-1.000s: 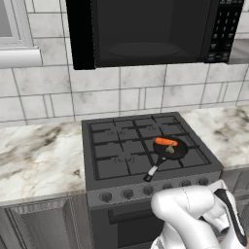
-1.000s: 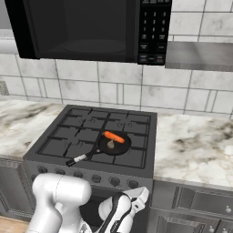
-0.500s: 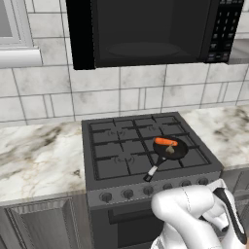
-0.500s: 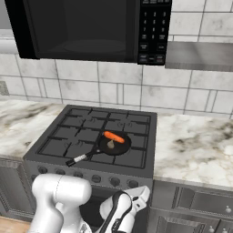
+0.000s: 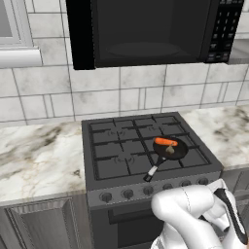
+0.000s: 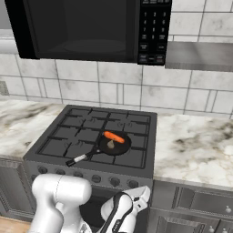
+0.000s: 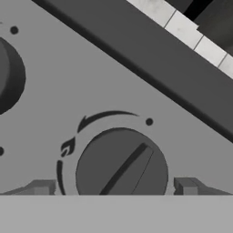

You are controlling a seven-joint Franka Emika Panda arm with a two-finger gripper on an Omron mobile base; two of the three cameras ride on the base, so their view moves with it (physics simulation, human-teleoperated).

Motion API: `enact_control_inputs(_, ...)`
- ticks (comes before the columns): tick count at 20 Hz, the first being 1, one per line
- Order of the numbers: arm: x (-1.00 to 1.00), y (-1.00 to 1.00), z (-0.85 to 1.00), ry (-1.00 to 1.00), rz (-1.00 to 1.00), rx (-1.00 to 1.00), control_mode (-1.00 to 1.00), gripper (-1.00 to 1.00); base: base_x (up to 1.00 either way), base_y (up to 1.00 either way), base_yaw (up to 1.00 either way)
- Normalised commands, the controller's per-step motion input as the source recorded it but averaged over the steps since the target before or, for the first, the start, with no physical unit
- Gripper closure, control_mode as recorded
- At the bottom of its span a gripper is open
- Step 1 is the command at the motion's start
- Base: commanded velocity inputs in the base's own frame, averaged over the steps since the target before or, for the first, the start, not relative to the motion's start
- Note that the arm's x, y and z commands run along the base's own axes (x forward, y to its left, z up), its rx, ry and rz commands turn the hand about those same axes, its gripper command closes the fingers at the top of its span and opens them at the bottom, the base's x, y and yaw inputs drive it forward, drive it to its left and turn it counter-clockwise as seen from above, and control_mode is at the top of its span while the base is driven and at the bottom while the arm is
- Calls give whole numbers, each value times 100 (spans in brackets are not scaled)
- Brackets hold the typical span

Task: Put the carrot and garlic in the pan. Then turn on the front right burner and set the heat to medium.

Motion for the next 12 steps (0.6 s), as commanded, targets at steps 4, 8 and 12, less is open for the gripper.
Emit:
enact_control_inputs(4,5,11,21,0,0,0,-100,100,0,0,0)
enact_control_inputs(8,0,16,30,0,0,0,-100,100,0,0,0)
enact_control_inputs(12,0,27,38,0,0,0,-100,100,0,0,0)
